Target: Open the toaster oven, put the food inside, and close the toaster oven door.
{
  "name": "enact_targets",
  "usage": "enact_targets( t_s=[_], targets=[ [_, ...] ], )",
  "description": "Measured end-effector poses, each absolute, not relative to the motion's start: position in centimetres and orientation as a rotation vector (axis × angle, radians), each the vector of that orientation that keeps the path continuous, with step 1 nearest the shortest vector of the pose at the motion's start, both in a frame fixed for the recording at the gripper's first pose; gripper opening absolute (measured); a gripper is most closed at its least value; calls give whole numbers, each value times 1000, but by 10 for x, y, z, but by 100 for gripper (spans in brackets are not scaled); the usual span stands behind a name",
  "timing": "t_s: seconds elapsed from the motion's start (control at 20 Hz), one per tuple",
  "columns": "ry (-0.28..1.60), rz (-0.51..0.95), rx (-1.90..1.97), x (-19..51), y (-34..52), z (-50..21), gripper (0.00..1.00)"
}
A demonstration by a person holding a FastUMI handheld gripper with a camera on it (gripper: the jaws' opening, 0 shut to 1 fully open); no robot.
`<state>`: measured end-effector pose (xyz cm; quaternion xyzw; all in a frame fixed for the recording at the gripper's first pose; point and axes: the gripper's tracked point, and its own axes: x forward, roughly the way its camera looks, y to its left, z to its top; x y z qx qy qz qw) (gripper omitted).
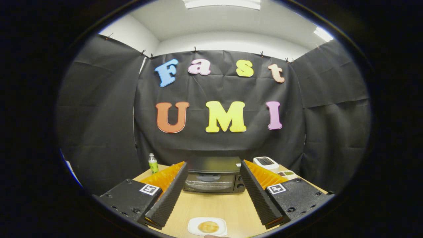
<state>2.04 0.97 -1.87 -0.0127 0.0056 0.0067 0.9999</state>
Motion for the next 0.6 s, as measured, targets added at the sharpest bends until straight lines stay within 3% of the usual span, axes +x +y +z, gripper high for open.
enact_targets(
  t_s=[0.6],
  targets=[
    [40,25,6,128,14,-56,100]
  ],
)
